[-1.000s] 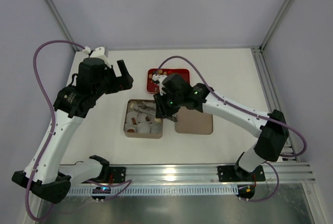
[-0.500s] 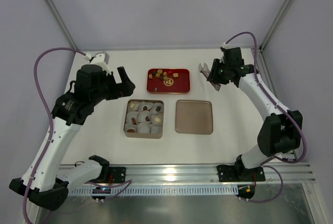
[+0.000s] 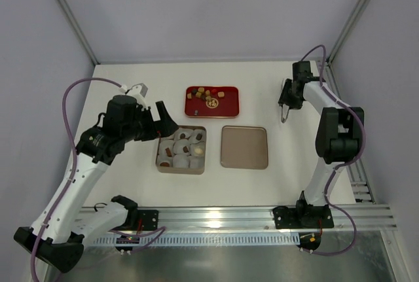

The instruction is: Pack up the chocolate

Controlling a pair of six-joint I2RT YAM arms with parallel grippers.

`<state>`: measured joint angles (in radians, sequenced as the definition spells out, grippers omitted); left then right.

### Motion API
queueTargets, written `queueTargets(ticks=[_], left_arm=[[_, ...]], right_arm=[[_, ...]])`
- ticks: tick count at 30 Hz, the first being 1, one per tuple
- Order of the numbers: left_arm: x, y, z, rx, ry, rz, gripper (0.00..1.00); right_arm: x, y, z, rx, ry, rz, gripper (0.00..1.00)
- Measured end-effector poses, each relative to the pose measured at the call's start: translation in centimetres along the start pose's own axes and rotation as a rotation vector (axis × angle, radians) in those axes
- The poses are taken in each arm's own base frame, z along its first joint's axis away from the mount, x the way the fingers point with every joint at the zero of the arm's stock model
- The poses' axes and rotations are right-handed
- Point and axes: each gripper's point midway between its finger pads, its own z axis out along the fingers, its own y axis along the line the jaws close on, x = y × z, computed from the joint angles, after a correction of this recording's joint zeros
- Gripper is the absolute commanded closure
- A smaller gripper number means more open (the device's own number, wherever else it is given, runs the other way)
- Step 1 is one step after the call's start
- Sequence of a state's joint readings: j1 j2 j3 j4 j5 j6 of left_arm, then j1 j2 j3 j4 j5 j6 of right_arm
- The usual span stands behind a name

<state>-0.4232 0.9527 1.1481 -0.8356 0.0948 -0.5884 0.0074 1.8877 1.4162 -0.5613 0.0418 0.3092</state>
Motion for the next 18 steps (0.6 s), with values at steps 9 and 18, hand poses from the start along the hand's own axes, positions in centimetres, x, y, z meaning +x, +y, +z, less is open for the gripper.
queueTargets(ticks=[9, 18], left_arm=[[0.8, 0.0, -0.2, 0.026, 0.001, -0.006, 0.00], [1.2, 0.0, -0.2, 0.030, 0.009, -0.010, 0.00]], right_arm=[[0.8, -0.4, 3.5, 0.043, 0.083, -0.037, 0.37], [2.0, -0.8, 4.0, 0.054, 0.128, -0.058, 0.15]])
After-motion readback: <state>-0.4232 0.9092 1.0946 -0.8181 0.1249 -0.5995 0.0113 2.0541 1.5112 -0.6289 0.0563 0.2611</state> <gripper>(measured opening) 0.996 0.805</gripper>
